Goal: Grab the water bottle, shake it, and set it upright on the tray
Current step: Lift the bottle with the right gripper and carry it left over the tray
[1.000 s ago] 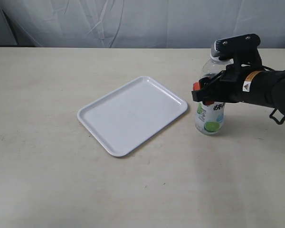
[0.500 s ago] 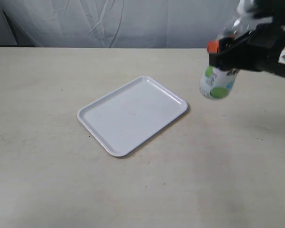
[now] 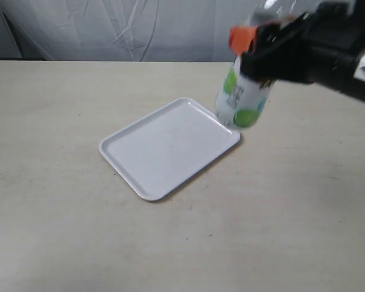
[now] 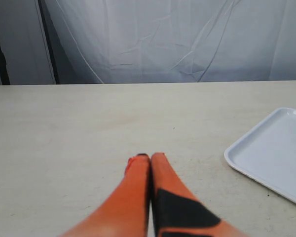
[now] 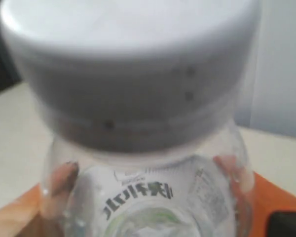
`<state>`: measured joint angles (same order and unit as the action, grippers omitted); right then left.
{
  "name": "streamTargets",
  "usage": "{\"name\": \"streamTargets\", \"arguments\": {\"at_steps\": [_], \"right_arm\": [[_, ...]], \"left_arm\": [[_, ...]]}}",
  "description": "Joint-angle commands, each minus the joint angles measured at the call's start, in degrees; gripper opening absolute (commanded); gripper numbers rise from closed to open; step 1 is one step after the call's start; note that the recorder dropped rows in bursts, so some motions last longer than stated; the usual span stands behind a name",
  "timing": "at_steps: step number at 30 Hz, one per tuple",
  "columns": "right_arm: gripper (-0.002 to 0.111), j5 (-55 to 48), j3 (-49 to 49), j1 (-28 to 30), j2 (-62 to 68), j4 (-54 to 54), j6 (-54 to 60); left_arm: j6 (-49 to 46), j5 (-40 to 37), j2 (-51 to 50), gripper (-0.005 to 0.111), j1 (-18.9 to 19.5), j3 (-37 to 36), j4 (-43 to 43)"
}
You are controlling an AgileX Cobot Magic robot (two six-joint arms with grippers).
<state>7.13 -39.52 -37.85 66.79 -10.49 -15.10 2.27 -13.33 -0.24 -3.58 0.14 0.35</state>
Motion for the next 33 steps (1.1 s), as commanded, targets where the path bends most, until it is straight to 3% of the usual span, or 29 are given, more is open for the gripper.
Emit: {"name": "streamTargets", "arguments": {"at_steps": [1,8,11,20,30,33], "right_arm": [[-0.001,-1.6,-0.3,-2.7,5.1,0.2,0.0],[-0.001,12.7,-0.3,-6.4,-1.8,-0.1,0.0],[-0.001,14.3,-0.3,-8.1,-3.1,-0.1,0.1],[-0.001,2.0,-0.3,-9.1,10.5,-0.4,-0.1],[-0.001,4.1,-7.5,-12.4,-0.9,-1.2,0.3],[-0.001,-2.3,-7.6,-12.6,2.6,-1.2,0.1]], "left_arm": [[0.2,0.1,0.2,0.0,0.0,-0.1,0.0],[0.2,0.1,0.2,0.0,0.0,-0.1,0.0],[0.2,0.1,0.2,0.0,0.0,-0.1,0.0],[0.2,0.1,0.2,0.0,0.0,-0.1,0.0],[0.2,0.1,0.2,0.0,0.0,-0.1,0.0],[0.2,0.1,0.2,0.0,0.0,-0.1,0.0]]}}
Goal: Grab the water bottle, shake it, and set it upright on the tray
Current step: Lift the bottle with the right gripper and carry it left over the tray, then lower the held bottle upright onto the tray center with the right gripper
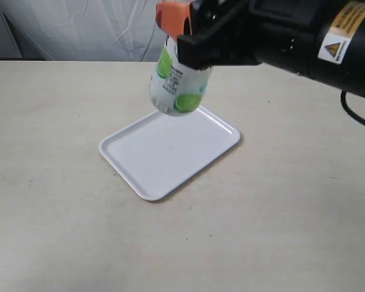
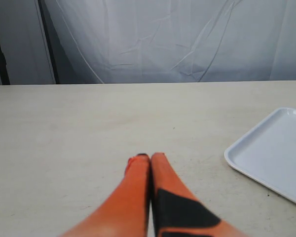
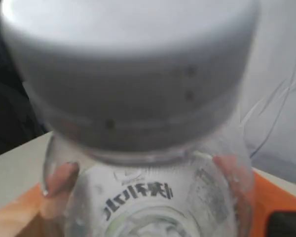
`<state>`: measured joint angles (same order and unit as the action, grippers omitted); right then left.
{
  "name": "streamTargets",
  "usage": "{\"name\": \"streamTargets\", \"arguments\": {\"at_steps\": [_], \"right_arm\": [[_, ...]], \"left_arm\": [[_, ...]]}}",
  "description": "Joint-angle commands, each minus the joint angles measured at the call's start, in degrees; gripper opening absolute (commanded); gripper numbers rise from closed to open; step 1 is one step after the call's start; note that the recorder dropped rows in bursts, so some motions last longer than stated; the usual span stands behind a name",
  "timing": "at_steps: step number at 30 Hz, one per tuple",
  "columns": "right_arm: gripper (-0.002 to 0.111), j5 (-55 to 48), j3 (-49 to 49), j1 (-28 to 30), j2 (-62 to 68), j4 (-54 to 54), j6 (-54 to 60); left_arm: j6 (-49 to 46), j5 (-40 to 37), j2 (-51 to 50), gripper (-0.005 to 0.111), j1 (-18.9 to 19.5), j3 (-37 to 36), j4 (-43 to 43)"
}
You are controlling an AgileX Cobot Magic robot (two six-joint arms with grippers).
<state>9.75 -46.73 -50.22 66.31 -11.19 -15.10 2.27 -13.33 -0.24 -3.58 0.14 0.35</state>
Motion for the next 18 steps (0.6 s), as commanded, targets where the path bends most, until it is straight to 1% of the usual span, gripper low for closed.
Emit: {"name": "streamTargets", "arguments": {"at_steps": [1,3,5,6,8,9,11,12,14,18], "right_arm": [[-0.001,-7.3,-0.4,-0.2,4.9,-0.5,0.1],[-0.001,-14.4,-0.4,-0.2,10.9,-0.1,0.0],[-0.001,-15.1,-0.4,-0.5,12.2,1.4,0.0],[-0.001,-13.9,-0.4,-1.0,11.6,1.4,0.0],[-0.001,-7.3,-0.4,-2.4,7.7,0.0,0.1],[-0.001,-1.4,-0.4,-3.0,4.9,-1.6,0.2],[-0.001,6.1,-0.4,-3.1,0.6,-2.3,0.2],[-0.001,6.7,-0.4,-3.1,-0.1,-2.4,0.3],[-0.001,5.8,-0.4,-3.1,-0.4,-2.4,0.6],[-0.001,-3.4,-0.4,-3.1,3.9,-2.4,0.6]], "left_arm": [[0.2,0.1,0.2,0.0,0.0,-0.1,0.0],[0.2,0.1,0.2,0.0,0.0,-0.1,0.0],[0.2,0.1,0.2,0.0,0.0,-0.1,0.0],[0.2,0.1,0.2,0.0,0.0,-0.1,0.0],[0.2,0.1,0.2,0.0,0.0,-0.1,0.0],[0.2,0.1,0.2,0.0,0.0,-0.1,0.0],[0.2,0.1,0.2,0.0,0.0,-0.1,0.0],[0.2,0.1,0.2,0.0,0.0,-0.1,0.0],[0.2,0.1,0.2,0.0,0.0,-0.1,0.0],[0.2,0.1,0.2,0.0,0.0,-0.1,0.0]]}}
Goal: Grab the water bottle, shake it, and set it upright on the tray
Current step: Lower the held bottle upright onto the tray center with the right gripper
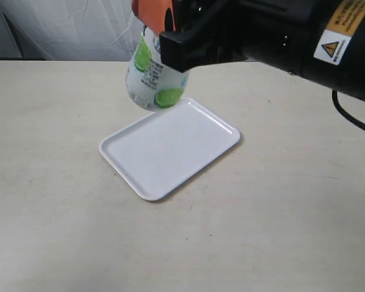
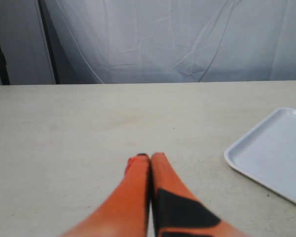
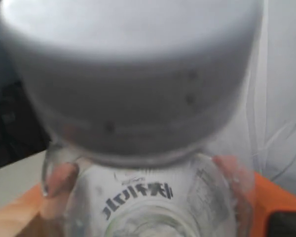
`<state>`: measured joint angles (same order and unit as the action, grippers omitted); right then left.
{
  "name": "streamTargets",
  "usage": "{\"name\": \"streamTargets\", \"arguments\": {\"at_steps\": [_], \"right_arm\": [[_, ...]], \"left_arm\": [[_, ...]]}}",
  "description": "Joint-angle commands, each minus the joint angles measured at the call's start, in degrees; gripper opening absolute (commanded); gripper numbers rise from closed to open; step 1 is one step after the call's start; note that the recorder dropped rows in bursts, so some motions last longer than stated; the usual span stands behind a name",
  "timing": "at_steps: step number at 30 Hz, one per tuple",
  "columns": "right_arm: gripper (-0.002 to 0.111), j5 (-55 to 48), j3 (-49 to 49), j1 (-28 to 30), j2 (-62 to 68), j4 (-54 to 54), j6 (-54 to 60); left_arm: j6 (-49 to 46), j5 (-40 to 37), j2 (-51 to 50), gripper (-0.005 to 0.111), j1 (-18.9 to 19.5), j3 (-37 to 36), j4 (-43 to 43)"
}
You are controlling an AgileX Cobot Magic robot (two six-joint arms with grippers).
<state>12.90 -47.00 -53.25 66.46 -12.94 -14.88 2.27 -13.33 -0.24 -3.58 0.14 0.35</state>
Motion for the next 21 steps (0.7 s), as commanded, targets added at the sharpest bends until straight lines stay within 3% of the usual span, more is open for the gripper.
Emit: {"name": "streamTargets", "arguments": {"at_steps": [1,5,13,16,21], "right_arm": [[-0.001,-8.4,-0.1,-0.1,5.7,-0.7,0.3],[-0.001,-9.8,-0.1,-1.0,10.7,-0.5,-1.7],[-0.001,-4.5,-0.1,-8.5,11.5,-1.2,2.3],[-0.001,-8.1,-0.1,-5.4,11.5,0.0,9.0],[-0.001,-9.6,-0.1,5.8,11.5,4.0,8.9]], "left_arm": [[0.2,0.1,0.2,0.0,0.0,-0.1,0.0],[0.2,0.1,0.2,0.0,0.0,-0.1,0.0],[0.2,0.1,0.2,0.0,0.0,-0.1,0.0],[0.2,0.1,0.2,0.0,0.0,-0.1,0.0],[0.2,0.1,0.2,0.0,0.0,-0.1,0.0]]}}
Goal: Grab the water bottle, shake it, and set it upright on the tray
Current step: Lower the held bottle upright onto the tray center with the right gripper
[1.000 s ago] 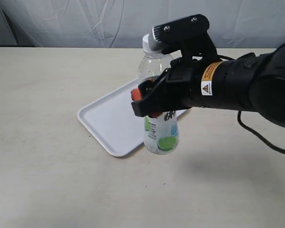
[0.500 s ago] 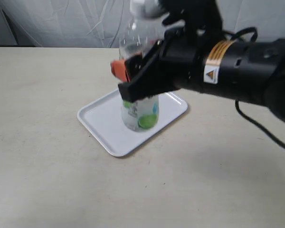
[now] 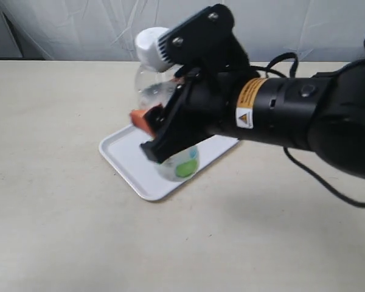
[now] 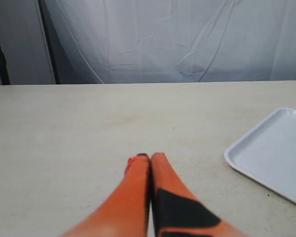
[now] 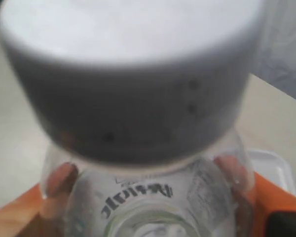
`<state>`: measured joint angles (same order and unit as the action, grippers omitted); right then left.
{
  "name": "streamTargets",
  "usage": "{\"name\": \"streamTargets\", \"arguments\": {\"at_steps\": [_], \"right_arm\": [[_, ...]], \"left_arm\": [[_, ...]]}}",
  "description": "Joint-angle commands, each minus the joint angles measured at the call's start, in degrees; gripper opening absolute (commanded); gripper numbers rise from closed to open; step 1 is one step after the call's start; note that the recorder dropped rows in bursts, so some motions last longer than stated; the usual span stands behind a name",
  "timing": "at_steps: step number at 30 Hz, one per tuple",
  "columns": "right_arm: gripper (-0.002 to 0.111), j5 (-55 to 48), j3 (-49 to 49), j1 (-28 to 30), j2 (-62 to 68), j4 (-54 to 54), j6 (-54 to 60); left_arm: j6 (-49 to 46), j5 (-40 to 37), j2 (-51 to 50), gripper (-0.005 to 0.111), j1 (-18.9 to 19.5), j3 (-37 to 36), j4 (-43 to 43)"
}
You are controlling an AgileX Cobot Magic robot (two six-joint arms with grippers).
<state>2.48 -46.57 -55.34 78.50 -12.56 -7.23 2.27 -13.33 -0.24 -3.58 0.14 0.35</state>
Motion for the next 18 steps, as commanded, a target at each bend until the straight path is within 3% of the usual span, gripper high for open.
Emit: {"name": "streamTargets", "arguments": {"at_steps": [1,4,9,12,15,18], "right_arm": [[-0.001,1.2,-0.5,9.3,-0.5,5.0,1.3],[-0.001,3.2,-0.5,10.2,-0.6,12.6,1.1],[-0.001,7.4,-0.5,-0.4,0.4,12.6,1.5],[-0.001,7.6,-0.5,-3.7,0.6,10.3,2.9],[-0.001,6.1,-0.5,-1.2,0.1,10.3,4.2],[-0.001,3.1,-0.5,5.4,-0.3,10.8,4.2]], "left_arm": [[0.2,0.1,0.2,0.0,0.0,-0.1,0.0],[0.2,0.1,0.2,0.0,0.0,-0.1,0.0],[0.2,0.1,0.2,0.0,0.0,-0.1,0.0],[0.2,0.1,0.2,0.0,0.0,-0.1,0.0],[0.2,0.1,0.2,0.0,0.0,-0.1,0.0],[0.2,0.1,0.2,0.0,0.0,-0.1,0.0]]}}
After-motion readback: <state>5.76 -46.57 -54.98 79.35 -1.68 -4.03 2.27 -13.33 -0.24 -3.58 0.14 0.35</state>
